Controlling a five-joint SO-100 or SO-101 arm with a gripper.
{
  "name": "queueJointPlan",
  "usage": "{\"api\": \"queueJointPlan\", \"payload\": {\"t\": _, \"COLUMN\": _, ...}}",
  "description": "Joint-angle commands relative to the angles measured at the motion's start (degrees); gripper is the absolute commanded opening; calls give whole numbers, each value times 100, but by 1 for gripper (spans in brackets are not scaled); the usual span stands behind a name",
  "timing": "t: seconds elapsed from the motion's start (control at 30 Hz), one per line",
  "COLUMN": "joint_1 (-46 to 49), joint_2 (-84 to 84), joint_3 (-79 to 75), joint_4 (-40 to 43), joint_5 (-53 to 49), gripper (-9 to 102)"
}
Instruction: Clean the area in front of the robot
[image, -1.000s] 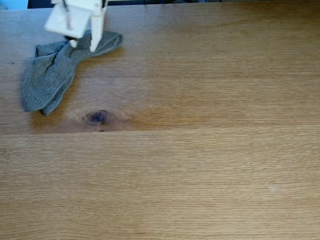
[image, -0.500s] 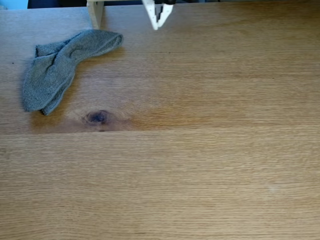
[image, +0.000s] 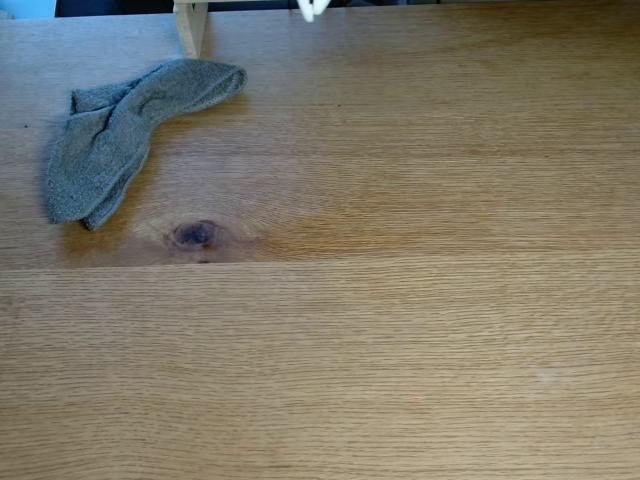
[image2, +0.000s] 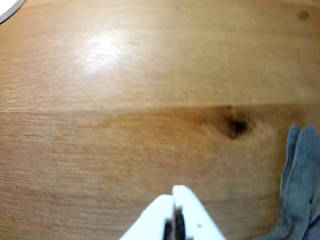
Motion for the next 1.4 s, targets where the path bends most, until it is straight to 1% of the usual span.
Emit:
{"api": "queueJointPlan", "payload": {"t": 0.0, "joint_1": 167, "joint_2": 1213, "joint_3": 923, "joint_4": -334, "joint_5": 44, "gripper": 0}}
{"api": "queueJointPlan", "payload": {"t": 0.1, "joint_1": 141, "joint_2": 2505, "joint_3": 2549, "joint_4": -747, "joint_5": -105, "gripper": 0}}
{"api": "queueJointPlan", "payload": {"t": 0.13, "joint_1": 70, "joint_2": 3085, "joint_3": 3138, "joint_4": -773, "joint_5": -185, "gripper": 0}}
{"api": "queueJointPlan", "payload": {"t": 0.27, "joint_1": -211, "joint_2": 5142, "joint_3": 5370, "joint_4": -492, "joint_5": -483, "gripper": 0}}
{"api": "queueJointPlan", "payload": {"t": 0.33, "joint_1": -202, "joint_2": 5669, "joint_3": 6240, "joint_4": -360, "joint_5": -615, "gripper": 0}}
{"api": "queueJointPlan", "payload": {"t": 0.4, "joint_1": -237, "joint_2": 6073, "joint_3": 6785, "joint_4": -123, "joint_5": -729, "gripper": 0}}
{"api": "queueJointPlan", "payload": {"t": 0.47, "joint_1": -404, "joint_2": 6179, "joint_3": 6820, "joint_4": 483, "joint_5": -483, "gripper": 0}}
{"api": "queueJointPlan", "payload": {"t": 0.57, "joint_1": -598, "joint_2": 6337, "joint_3": 6671, "joint_4": 782, "joint_5": -193, "gripper": 0}}
{"api": "queueJointPlan", "payload": {"t": 0.77, "joint_1": -510, "joint_2": 6557, "joint_3": 6653, "joint_4": 1925, "joint_5": -211, "gripper": 0}}
{"api": "queueJointPlan", "payload": {"t": 0.8, "joint_1": -457, "joint_2": 6557, "joint_3": 6653, "joint_4": 2013, "joint_5": -272, "gripper": 0}}
{"api": "queueJointPlan", "payload": {"t": 0.9, "joint_1": -299, "joint_2": 6565, "joint_3": 6653, "joint_4": 2013, "joint_5": -352, "gripper": 0}}
{"api": "queueJointPlan", "payload": {"t": 1.37, "joint_1": -281, "joint_2": 6565, "joint_3": 6653, "joint_4": 2013, "joint_5": -352, "gripper": 0}}
